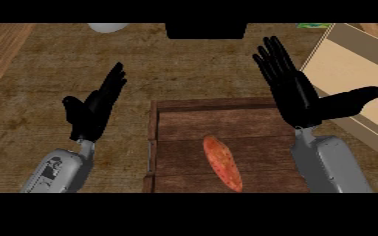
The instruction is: Pick the sweet potato from the tray and place it in the cardboard box
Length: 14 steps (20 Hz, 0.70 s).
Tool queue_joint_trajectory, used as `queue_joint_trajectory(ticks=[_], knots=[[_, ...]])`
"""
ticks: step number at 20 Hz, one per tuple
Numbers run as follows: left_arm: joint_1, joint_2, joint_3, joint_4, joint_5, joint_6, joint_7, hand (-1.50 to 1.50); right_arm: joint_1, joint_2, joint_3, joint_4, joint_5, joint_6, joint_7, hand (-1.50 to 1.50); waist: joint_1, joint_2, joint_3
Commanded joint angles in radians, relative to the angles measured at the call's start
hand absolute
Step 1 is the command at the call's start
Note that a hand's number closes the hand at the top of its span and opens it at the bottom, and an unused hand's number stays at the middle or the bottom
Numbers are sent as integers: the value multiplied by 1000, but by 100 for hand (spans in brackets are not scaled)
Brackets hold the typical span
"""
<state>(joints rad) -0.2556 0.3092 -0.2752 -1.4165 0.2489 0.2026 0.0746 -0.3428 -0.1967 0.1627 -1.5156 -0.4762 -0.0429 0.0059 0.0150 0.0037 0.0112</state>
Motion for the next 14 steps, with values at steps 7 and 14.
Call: queue_joint_trajectory(ticks=[7,14], knots=[[110,37,92,67,-46,119,3,0,-54,-405,148,-159,496,49,40,150,-9,-43,-54],[202,39,165,65,-21,138,-61,0,360,-334,223,-438,761,-295,56,-150,-49,-17,-12]])
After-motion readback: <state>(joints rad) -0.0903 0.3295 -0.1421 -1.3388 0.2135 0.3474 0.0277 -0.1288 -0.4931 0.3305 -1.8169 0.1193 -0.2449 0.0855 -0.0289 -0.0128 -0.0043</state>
